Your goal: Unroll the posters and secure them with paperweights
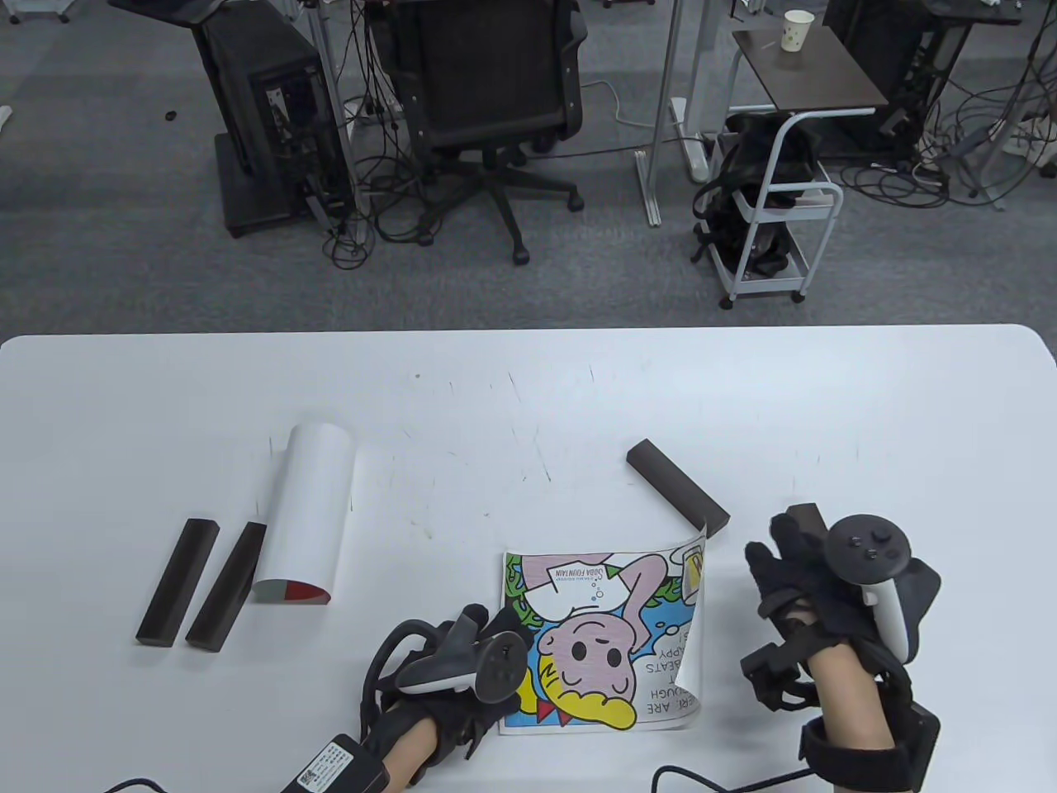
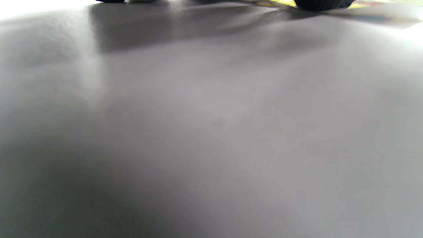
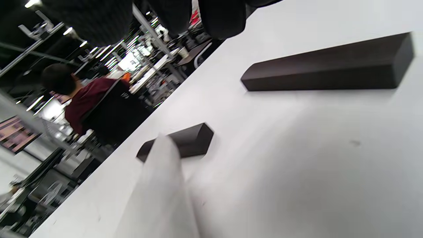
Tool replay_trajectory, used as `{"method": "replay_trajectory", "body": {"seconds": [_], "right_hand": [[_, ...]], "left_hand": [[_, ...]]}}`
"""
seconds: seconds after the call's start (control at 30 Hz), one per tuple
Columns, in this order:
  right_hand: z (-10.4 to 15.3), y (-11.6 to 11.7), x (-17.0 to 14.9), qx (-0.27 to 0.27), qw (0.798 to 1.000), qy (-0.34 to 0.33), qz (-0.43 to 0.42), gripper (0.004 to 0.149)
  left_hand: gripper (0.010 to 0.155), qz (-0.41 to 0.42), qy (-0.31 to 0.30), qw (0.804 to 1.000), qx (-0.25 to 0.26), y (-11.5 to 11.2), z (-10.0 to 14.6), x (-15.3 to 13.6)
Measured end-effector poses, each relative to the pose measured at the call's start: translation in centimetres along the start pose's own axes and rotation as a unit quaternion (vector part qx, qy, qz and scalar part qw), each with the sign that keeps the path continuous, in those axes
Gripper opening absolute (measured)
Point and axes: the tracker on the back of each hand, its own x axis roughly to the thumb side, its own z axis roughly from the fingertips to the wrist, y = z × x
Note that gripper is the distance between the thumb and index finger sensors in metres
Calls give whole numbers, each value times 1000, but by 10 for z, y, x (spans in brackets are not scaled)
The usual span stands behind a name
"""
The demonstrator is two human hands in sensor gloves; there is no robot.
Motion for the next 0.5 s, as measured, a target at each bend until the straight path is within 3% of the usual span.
{"method": "replay_trajectory", "body": {"seconds": [0.2, 0.3, 0.5], "right_hand": [[-33, 22, -46, 26, 982, 173, 75, 88], [-42, 33, -55, 19, 971, 203, 123, 94], [-52, 32, -48, -34, 951, 229, 205, 74]], "left_hand": [[72, 0, 0, 1000, 0, 0, 0, 0], [72, 0, 0, 1000, 0, 0, 0, 0], [72, 0, 0, 1000, 0, 0, 0, 0]]}}
